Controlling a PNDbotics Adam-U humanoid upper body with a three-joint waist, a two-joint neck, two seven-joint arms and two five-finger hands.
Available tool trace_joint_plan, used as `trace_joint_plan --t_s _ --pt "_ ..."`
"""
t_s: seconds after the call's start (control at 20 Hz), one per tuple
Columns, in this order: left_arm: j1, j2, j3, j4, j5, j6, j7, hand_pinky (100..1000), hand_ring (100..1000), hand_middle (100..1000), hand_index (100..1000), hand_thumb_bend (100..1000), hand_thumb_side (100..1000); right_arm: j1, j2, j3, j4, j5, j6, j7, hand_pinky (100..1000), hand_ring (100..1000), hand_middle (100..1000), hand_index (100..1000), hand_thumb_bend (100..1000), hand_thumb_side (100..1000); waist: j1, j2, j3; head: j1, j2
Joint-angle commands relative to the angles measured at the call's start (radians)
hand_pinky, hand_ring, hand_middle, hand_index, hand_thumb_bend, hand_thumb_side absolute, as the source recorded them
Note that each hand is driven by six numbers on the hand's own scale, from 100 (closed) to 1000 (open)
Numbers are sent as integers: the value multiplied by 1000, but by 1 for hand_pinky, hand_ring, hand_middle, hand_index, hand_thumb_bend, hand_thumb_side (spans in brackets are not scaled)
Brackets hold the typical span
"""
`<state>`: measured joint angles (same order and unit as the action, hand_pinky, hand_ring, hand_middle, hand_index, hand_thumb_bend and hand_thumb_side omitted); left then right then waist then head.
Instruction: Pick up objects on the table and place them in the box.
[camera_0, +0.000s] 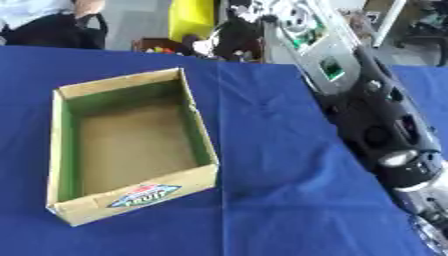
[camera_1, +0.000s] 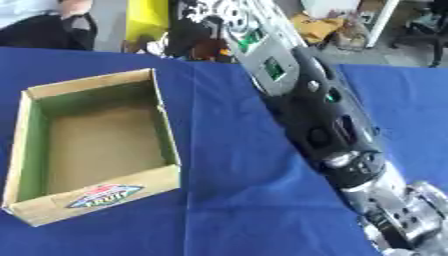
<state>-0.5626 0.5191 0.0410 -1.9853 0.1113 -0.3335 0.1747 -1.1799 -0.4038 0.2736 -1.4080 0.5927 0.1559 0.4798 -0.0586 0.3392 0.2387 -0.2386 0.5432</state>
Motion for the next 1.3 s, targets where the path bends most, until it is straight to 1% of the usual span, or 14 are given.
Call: trace_joint_plan --t_s 0.05,0.35,0.7,0.95,1.3 --pt "-22 19 5 -15 6 -16 -1 752 918 901 961 100 1000 -32 31 8 -10 21 4 3 261 510 472 457 100 191 -12 -47 8 -16 -2" --pt "-45 18 -1 -15 9 -47 -5 753 916 899 959 100 1000 -28 113 25 33 63 14 -4 259 509 471 455 100 189 -16 -40 26 -33 -6" --pt "-68 11 -5 -15 16 -68 -9 754 917 898 957 100 1000 10 215 41 75 147 24 -39 255 506 467 451 100 181 -18 -28 38 -42 -17" --pt "-73 9 -5 -15 17 -70 -10 754 917 898 956 100 1000 33 246 49 108 185 28 -50 255 505 466 450 100 174 -20 -24 38 -46 -22" --pt "-76 8 -4 -15 15 -68 -8 752 916 898 956 100 1000 59 270 72 161 194 19 -38 257 505 466 451 100 159 -24 -14 42 -48 -25"
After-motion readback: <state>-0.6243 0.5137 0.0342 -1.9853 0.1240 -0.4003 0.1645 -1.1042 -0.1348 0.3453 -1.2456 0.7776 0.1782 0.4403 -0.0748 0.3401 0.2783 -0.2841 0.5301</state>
